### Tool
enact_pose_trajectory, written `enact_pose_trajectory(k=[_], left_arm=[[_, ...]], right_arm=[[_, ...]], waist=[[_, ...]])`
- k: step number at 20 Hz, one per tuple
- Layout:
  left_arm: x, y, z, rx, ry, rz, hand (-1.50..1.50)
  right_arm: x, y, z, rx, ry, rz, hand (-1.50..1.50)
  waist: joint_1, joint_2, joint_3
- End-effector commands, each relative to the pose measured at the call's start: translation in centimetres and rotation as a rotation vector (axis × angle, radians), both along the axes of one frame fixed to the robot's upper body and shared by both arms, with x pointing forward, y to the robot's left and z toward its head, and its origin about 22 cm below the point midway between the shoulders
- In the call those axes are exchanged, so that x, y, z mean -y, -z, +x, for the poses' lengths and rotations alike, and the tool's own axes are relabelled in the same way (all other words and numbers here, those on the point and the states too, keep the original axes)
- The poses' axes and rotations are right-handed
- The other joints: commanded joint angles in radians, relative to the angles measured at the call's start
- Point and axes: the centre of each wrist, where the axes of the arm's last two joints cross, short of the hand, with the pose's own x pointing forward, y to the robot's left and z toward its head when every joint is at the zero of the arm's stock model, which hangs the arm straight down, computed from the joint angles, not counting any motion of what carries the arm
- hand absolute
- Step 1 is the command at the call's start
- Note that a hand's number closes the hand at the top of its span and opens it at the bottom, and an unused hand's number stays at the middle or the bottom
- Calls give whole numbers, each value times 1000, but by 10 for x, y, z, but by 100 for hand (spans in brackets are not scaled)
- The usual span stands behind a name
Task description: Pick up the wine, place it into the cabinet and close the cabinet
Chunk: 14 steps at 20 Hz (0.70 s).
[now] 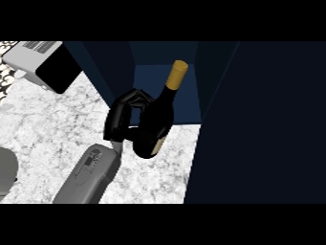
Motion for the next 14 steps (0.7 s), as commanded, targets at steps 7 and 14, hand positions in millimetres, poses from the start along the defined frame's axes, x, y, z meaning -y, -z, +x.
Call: enact_pose_trajectory(k=[7, 14], left_arm=[[20, -5, 33, -27, 3, -26, 150], [35, -26, 61, -56, -40, -5, 150]], right_arm=[[10, -38, -38, 7, -80, 98, -150], [12, -28, -35, 13, -79, 108, -150]], waist=[[-14, 3, -1], [-26, 4, 1]])
